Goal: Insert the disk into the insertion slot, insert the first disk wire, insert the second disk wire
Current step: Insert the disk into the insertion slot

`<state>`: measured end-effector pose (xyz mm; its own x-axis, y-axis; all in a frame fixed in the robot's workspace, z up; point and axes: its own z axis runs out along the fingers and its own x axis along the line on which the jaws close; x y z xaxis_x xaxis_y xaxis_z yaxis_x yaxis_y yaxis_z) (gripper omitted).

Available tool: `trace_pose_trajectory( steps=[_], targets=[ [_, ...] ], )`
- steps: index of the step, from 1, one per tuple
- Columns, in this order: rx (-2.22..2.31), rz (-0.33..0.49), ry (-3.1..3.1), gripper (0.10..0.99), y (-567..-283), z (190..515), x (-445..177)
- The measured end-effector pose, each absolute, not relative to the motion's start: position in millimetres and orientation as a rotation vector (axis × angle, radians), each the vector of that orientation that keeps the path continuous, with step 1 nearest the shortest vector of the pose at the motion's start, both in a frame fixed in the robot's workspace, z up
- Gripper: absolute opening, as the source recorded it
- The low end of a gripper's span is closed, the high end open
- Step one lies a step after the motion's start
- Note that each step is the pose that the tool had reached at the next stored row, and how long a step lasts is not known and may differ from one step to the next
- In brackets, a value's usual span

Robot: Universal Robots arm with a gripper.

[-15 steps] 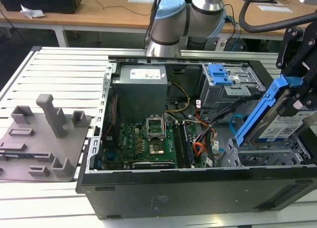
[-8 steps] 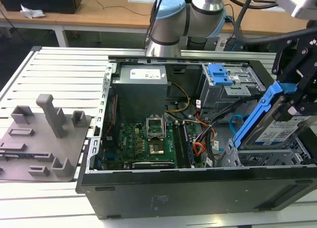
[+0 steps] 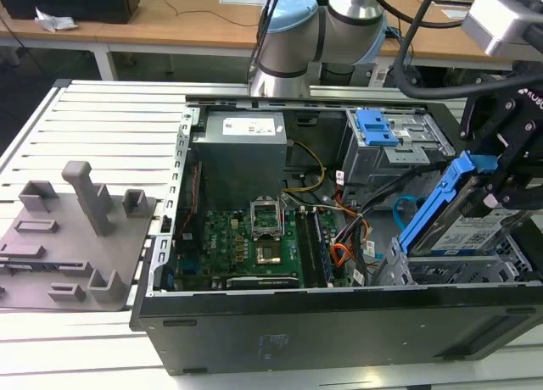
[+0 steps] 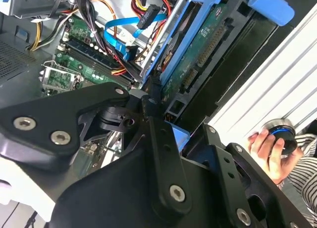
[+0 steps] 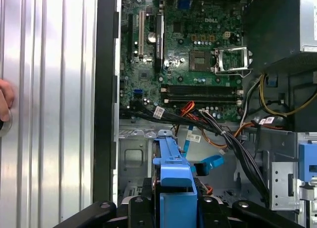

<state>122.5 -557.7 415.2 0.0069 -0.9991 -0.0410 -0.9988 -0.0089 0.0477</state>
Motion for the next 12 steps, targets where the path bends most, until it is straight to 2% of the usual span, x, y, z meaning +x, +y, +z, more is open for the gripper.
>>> trace_pose_trajectory(
  steps=[12],
  targets=[
    [2.224, -0.101, -2.207, 0.365, -558, 402, 123]
  ],
)
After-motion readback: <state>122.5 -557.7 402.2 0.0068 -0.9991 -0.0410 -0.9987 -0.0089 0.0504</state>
